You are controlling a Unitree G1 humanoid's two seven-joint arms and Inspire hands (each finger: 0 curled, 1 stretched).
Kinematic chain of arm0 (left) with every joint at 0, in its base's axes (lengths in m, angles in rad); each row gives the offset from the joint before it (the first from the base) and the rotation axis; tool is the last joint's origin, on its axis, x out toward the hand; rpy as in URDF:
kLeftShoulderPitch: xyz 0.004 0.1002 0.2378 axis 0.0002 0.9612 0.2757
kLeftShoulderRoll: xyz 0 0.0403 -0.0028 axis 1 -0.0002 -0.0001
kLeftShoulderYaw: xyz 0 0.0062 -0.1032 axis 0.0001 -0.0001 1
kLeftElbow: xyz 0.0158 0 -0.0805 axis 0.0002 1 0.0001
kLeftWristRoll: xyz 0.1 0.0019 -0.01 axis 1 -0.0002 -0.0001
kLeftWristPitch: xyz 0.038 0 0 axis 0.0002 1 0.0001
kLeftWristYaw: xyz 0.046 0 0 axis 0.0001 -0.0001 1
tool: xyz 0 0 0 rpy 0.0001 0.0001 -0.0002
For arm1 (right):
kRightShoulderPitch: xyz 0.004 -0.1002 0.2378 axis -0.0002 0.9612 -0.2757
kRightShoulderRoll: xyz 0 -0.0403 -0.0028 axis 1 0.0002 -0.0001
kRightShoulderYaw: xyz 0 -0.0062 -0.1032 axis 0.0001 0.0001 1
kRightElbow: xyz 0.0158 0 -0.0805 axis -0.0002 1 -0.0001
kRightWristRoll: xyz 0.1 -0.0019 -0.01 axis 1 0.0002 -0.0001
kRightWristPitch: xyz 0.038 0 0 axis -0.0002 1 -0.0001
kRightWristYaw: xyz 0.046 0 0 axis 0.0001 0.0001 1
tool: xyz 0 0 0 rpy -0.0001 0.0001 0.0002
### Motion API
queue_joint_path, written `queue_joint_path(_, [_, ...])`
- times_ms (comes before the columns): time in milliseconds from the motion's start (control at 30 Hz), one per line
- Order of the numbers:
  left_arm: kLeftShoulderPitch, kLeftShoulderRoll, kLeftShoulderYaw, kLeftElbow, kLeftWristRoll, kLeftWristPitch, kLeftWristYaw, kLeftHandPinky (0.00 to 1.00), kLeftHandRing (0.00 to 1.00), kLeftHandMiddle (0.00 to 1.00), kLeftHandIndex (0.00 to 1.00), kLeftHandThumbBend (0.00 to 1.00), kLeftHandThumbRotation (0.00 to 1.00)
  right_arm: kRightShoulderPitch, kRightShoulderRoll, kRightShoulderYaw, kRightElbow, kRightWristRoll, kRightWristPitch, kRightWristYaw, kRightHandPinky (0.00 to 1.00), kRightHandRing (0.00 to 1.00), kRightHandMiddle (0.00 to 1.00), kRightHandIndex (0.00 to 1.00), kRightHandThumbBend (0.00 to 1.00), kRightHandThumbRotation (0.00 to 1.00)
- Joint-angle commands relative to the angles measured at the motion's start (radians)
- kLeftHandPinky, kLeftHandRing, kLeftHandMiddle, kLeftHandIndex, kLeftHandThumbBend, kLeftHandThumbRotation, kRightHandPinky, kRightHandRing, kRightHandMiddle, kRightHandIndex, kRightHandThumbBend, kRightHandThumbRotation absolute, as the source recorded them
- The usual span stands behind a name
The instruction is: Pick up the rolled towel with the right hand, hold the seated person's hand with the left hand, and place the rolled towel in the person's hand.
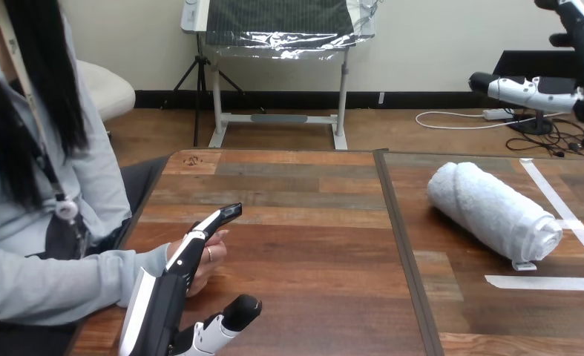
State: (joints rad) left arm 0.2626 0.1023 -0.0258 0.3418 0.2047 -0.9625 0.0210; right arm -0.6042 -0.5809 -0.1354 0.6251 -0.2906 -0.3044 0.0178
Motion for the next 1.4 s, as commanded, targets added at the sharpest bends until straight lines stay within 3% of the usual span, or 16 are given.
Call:
queue_joint_path(0, [-0.05,-0.009,-0.008,-0.032,0.003,-0.025,0.01,1.0,0.92,0.87,0.84,0.98,0.83,-0.159,-0.047,0.046,0.101,-0.032,0.058,0.025,0.84,0.97,0.94,0.93,1.0,0.34])
queue_joint_path(233, [-0.047,-0.01,-0.007,-0.033,0.004,-0.027,0.013,1.0,0.92,0.87,0.83,0.99,0.83,-0.244,-0.059,0.086,0.216,-0.059,0.112,0.048,0.81,0.96,0.96,0.94,1.0,0.36])
queue_joint_path(567, [-0.037,-0.013,-0.008,-0.043,-0.004,-0.024,0.011,1.0,0.92,0.86,0.83,0.99,0.82,-0.362,-0.064,0.158,0.433,-0.118,0.108,0.046,0.8,0.94,0.94,0.94,1.0,0.4])
queue_joint_path(967, [-0.03,-0.01,-0.012,-0.049,-0.015,-0.029,0.005,1.0,0.92,0.87,0.83,0.98,0.82,-0.427,-0.046,0.202,0.598,-0.138,0.118,0.05,0.77,0.91,0.93,0.94,1.0,0.44])
queue_joint_path(1167, [-0.027,-0.01,-0.01,-0.051,-0.016,-0.029,0.006,0.99,0.92,0.87,0.83,0.99,0.81,-0.434,-0.034,0.214,0.642,-0.137,0.13,0.051,0.65,0.83,0.85,0.94,1.0,0.45])
queue_joint_path(1367, [-0.021,-0.009,-0.014,-0.056,-0.024,-0.032,0.001,0.96,0.92,0.88,0.83,0.99,0.81,-0.43,-0.024,0.228,0.673,-0.139,0.138,0.045,0.48,0.66,0.68,0.94,1.0,0.45])
